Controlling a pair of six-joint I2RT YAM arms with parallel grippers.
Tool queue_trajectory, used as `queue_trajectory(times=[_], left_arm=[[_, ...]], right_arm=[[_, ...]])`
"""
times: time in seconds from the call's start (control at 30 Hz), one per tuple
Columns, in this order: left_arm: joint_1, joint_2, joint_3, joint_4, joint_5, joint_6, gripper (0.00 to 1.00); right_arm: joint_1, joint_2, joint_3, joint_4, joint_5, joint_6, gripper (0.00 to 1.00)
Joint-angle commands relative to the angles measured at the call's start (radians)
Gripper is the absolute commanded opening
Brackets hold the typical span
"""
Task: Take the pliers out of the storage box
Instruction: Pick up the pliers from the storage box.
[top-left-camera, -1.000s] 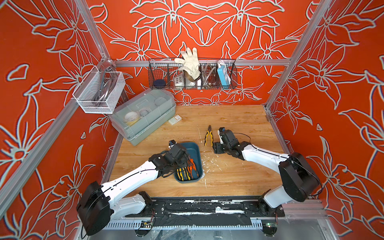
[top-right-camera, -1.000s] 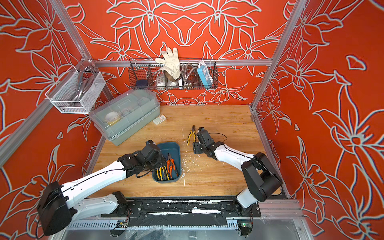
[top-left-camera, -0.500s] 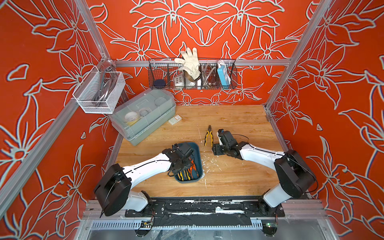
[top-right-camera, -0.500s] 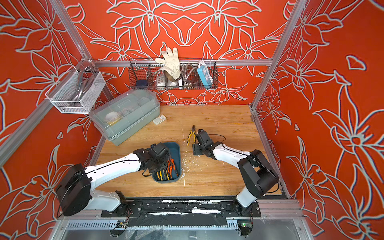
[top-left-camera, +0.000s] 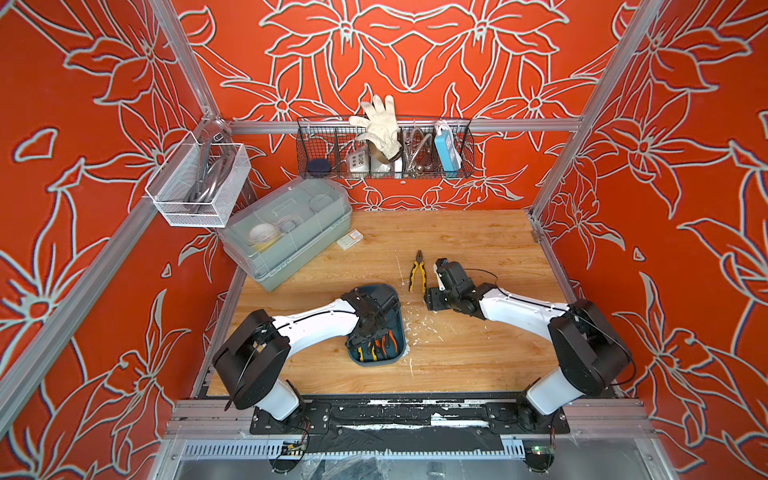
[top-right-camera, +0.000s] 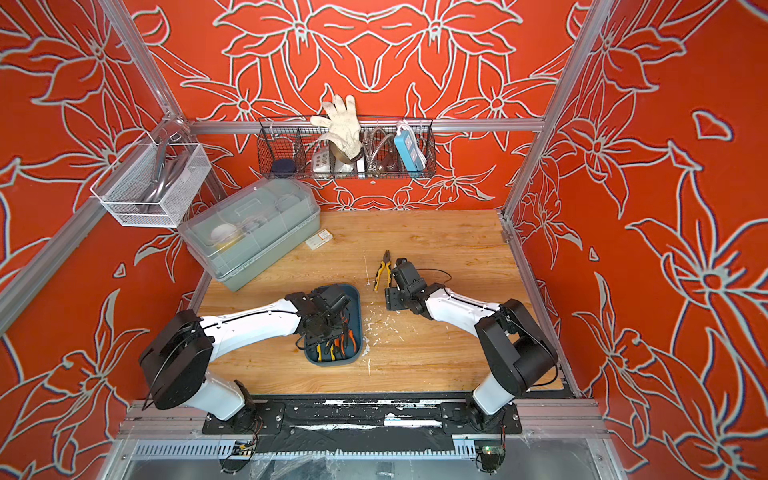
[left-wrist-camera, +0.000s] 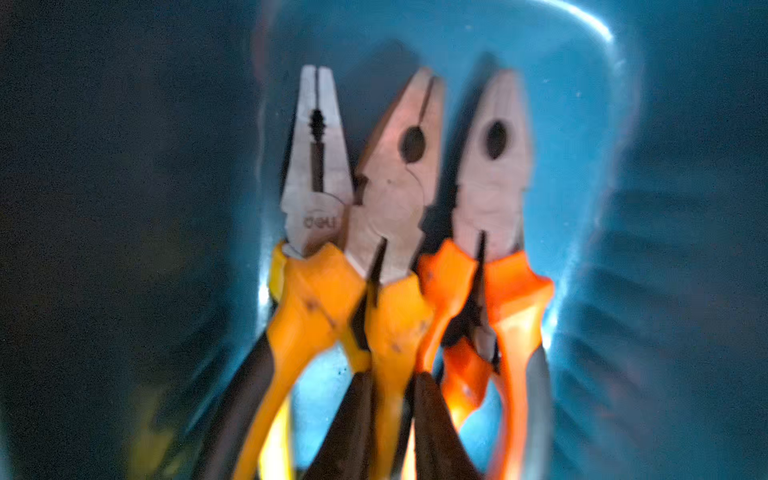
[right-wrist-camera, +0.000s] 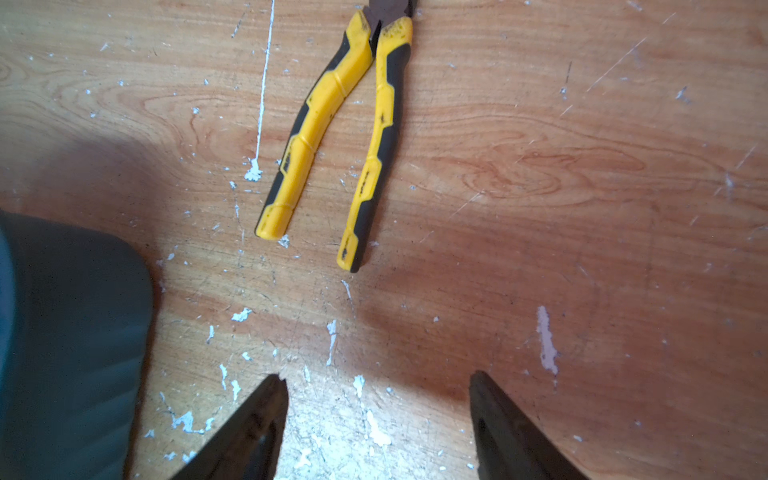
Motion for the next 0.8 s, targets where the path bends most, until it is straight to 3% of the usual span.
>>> queue_trajectory(times=[0.0, 0.1, 0.43, 0.77], left_arm=[[-0.006, -0.01, -0.003, -0.059, -0.01, -0.004, 0.13], [-0.006, -0.039, -0.006, -0.065, -0.017, -0.003, 0.0], [-0.005, -0.117, 0.002, -0.09, -0.066, 0.02, 0.0], [-0.006, -0.109, 0.132, -0.055, -0.075, 0.245, 0.0]], right_arm=[[0.002, 0.013, 0.028, -0.024, -0.002, 0.011, 0.72], [0.003, 0.015, 0.029, -0.024, -0.004, 0.011, 0.72], [0.003, 0.02, 0.032, -0.026, -0.006, 0.011, 0.72], [0.003, 0.01, 0.036, -0.039, 0.015, 0.009, 0.72]])
